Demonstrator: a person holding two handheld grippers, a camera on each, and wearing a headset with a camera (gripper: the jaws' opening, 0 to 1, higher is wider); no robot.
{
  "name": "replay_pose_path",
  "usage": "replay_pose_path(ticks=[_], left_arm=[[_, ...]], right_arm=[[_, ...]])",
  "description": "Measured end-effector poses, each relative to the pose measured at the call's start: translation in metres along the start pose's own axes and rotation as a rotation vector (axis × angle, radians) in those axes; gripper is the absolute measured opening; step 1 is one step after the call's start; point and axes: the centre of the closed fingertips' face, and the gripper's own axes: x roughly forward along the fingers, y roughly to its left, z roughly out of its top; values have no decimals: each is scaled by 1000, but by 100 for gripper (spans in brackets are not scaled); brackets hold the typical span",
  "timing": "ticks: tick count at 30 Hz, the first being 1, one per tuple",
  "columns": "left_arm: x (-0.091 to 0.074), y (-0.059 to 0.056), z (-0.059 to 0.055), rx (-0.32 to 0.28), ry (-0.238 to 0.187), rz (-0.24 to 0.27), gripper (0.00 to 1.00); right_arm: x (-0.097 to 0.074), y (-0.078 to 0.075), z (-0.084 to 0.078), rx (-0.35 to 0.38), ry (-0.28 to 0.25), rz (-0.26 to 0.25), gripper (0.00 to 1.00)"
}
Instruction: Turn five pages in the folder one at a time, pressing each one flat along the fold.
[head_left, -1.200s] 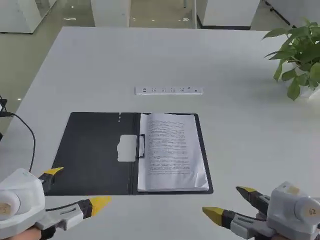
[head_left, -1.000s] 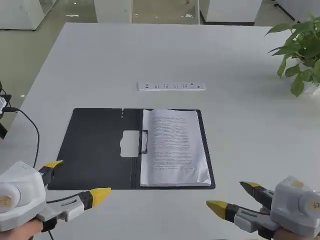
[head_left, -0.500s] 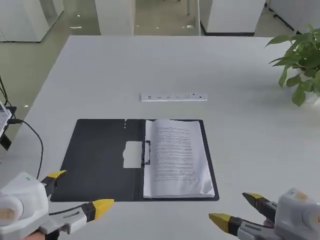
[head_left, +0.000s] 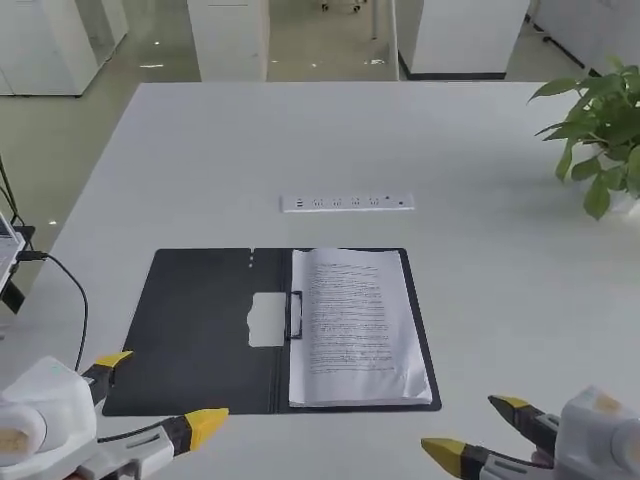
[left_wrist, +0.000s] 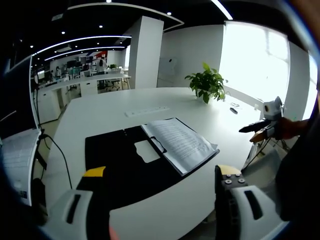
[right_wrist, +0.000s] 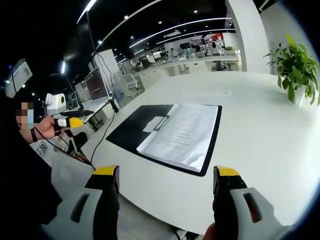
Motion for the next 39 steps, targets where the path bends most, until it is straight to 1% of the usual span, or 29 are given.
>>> replay_pose_path(ticks=[3,6,10,12,15,19,24,30,34,39], left_arm=[[0,0,2,-3,-8,2,87],[-1,1,2,-8,-13,5,87],[-2,0,-2,-5,-6,1,87],[-2,1,-3,-5,-5,2,87],[-3,2,-3,-15,-12,3,87],[-1,-1,-4,-15,-12,-7,87],[7,-7,-5,1,3,-31,87],[20,-14,5,20,3,-64,87],[32,-21,11,42,8,-96,86],[54,-34,17,78,22,-148,86]], right_arm=[[0,-1,1,5,-3,0,76],[-1,0,1,-6,2,-1,76],[-1,-1,4,-2,-8,-5,76],[-1,-2,3,0,-9,-7,76],[-1,-2,-1,-1,5,-9,76],[-3,-2,-3,5,10,-17,75],[-3,-4,-2,14,4,-24,75],[-2,-8,-5,17,12,-26,74],[0,-10,-4,23,12,-27,74],[1,-12,-4,26,16,-24,74]])
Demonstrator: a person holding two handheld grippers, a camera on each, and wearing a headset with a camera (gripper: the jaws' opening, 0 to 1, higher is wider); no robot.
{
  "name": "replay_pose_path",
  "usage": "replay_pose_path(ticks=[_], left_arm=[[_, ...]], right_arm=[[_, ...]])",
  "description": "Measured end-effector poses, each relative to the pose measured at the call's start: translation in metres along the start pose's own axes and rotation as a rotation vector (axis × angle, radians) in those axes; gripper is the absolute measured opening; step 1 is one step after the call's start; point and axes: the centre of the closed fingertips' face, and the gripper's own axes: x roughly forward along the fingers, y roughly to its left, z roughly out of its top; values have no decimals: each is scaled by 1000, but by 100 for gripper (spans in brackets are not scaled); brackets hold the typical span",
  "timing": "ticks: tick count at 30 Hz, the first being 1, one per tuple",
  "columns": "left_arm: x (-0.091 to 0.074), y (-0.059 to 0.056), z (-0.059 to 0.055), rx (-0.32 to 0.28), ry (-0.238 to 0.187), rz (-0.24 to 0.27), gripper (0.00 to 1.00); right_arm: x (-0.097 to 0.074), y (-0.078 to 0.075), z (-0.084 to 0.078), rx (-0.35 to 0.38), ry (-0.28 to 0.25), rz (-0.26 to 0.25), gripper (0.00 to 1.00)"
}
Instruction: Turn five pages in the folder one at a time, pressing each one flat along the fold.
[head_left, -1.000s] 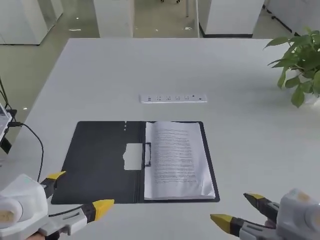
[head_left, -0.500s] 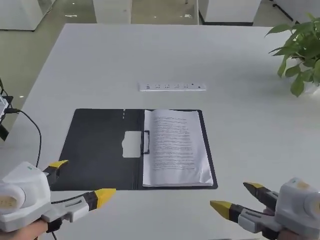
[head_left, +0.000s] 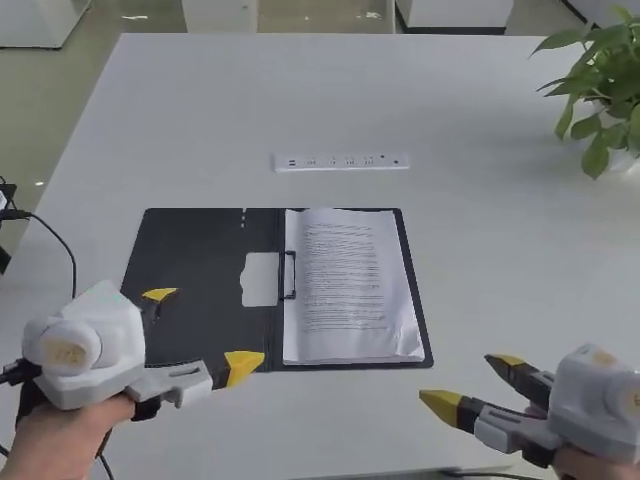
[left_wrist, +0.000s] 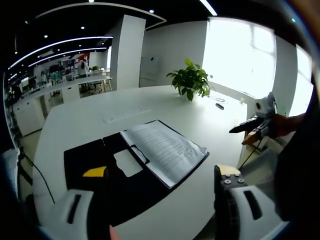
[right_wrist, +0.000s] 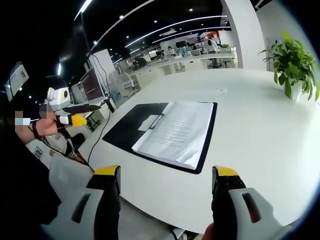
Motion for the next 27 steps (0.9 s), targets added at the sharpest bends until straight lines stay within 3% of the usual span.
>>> replay_pose_path(ticks=[15,27], left_arm=[[68,-21,23,61,20,-120,85],[118,-49,34,93,37,-199,85]], right_arm=[[6,-11,-2,14,15,4,74],[12,-14,-2,14,28,19,73]])
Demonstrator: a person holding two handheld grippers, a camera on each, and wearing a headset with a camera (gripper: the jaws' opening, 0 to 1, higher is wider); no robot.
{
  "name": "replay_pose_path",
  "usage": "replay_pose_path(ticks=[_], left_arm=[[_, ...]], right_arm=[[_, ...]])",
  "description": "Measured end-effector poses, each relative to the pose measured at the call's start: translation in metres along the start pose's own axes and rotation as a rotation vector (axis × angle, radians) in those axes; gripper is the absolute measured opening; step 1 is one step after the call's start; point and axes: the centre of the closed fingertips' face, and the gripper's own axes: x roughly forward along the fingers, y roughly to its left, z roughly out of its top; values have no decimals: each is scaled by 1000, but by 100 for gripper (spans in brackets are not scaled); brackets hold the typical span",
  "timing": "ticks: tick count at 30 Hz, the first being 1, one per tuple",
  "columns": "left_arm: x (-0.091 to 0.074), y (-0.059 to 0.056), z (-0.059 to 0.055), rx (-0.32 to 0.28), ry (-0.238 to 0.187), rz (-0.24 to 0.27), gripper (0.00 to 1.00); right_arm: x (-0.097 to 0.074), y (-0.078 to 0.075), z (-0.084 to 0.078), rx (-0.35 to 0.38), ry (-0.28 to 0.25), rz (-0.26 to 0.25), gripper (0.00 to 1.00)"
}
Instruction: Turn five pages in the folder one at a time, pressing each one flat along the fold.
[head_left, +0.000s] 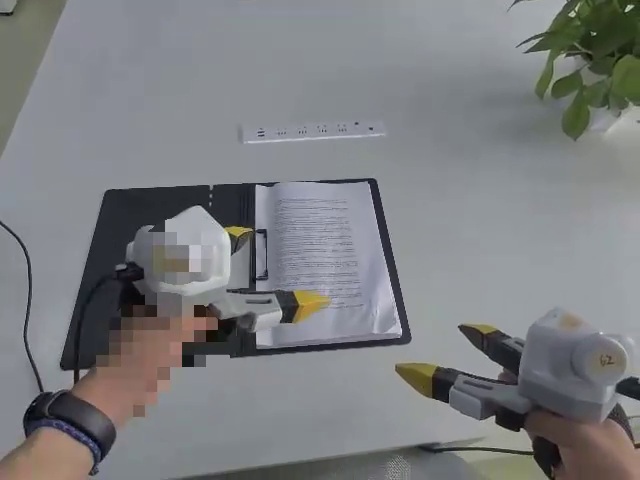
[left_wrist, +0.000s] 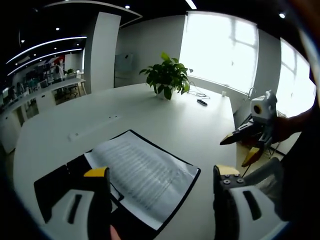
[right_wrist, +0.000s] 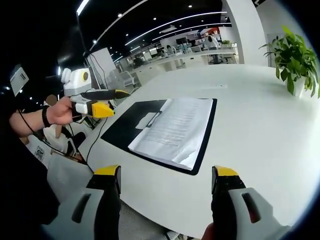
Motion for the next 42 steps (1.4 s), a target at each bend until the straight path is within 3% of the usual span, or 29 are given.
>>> replay_pose_path(ticks=[8,18,30,35,42], left_arm=[[36,-15,8,16,13,-48,84],[75,-24,-2,-4,32,-50,84],[114,-37,-24,-31,79,-52,84],[125,-37,-40,-12,125,-29,86],[137,-38,-53,-3,155,1,87]], right_arm=[[-3,-5,-3,4,0,2,73],[-2,-9,-10,15,9,6,73],[-2,-18,-10,21,10,15,72],[-3,-23,-13,23,19,18,72],[-2,-23,-16,25,29,34,72]])
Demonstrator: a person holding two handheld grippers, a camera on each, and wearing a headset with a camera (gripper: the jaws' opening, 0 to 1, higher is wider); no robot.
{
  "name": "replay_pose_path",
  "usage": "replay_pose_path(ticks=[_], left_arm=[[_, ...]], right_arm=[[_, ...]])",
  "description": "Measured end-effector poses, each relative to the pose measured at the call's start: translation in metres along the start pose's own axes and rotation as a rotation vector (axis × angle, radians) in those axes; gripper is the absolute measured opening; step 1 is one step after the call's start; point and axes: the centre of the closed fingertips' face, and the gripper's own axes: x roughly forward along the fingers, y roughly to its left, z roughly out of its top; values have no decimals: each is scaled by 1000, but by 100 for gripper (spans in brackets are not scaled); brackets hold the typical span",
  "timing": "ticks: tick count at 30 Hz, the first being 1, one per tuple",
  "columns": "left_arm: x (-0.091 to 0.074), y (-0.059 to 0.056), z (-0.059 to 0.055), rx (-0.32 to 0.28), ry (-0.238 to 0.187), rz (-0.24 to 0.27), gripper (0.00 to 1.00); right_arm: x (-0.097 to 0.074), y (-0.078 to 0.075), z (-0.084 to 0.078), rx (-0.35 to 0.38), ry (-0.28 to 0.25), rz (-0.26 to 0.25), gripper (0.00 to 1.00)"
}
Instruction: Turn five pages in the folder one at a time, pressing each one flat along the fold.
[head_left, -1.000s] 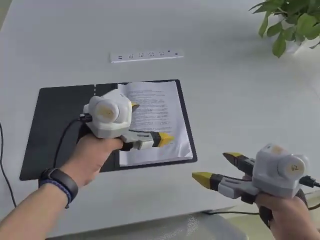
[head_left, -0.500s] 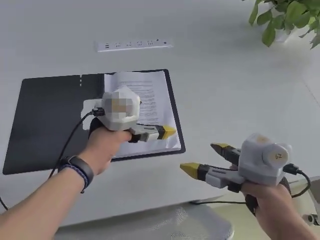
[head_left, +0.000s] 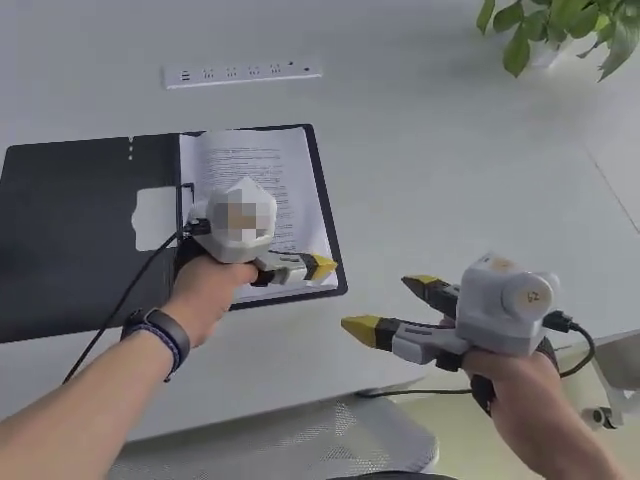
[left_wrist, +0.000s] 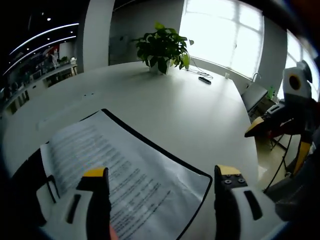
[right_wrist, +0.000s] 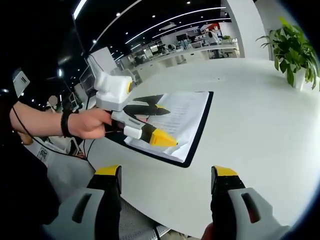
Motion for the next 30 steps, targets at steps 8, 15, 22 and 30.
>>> replay_pose_path(ticks=[8,15,22,30], left_arm=[[13,-2,-21,41,66,36,87],[17,6,-28,78,87,69,84],[20,12,-31,104,88,81,80],[18,16,-32,101,76,82,74]], right_arm=[[3,-2,0,0,8,13,72],[6,-5,6,-4,7,26,72],[15,-7,10,-13,13,43,71],[27,-12,17,-16,11,61,70]])
